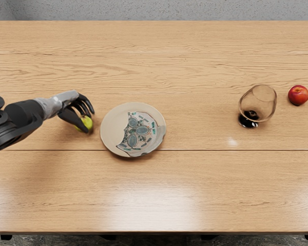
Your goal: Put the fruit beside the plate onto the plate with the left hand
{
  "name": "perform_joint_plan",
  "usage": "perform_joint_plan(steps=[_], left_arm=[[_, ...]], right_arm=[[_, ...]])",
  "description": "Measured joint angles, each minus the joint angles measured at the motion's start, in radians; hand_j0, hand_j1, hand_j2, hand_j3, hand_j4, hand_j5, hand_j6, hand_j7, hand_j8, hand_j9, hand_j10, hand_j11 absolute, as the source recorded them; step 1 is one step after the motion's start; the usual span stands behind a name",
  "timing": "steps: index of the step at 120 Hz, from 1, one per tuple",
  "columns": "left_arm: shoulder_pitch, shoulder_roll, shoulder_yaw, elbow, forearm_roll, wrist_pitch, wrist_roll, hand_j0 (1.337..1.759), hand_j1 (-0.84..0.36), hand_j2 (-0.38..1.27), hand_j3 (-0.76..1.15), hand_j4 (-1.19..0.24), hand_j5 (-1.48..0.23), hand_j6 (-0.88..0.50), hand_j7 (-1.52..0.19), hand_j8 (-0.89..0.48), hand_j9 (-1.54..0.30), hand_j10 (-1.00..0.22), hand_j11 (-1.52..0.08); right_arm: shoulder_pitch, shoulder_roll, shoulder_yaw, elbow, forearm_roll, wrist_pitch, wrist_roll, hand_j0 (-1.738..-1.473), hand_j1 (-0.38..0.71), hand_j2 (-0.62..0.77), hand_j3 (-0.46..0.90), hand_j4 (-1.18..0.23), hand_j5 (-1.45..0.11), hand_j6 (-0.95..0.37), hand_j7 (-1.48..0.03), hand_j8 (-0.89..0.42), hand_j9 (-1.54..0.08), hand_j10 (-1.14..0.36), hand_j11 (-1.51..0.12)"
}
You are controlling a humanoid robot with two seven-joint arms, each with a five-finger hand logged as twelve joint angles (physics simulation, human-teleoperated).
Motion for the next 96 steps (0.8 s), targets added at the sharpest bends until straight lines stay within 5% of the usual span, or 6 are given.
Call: perform_joint_plan(steps=[96], left_arm=[[-0.15,-0.039,0.003,-0.001,-0.04,-0.004,-0.001,1.657,-0.34,0.49,0.0,-0.7,-0.95,-0.64,-0.95,-0.47,-0.94,-0.61,-0.93]], right_arm=[[0.0,0.0,0.0,0.0,0.0,0.0,0.0,-1.658,-0.35,0.0,0.0,0.0,0.0,0.0,0.0,0.0,0.0,0.0,0.0]])
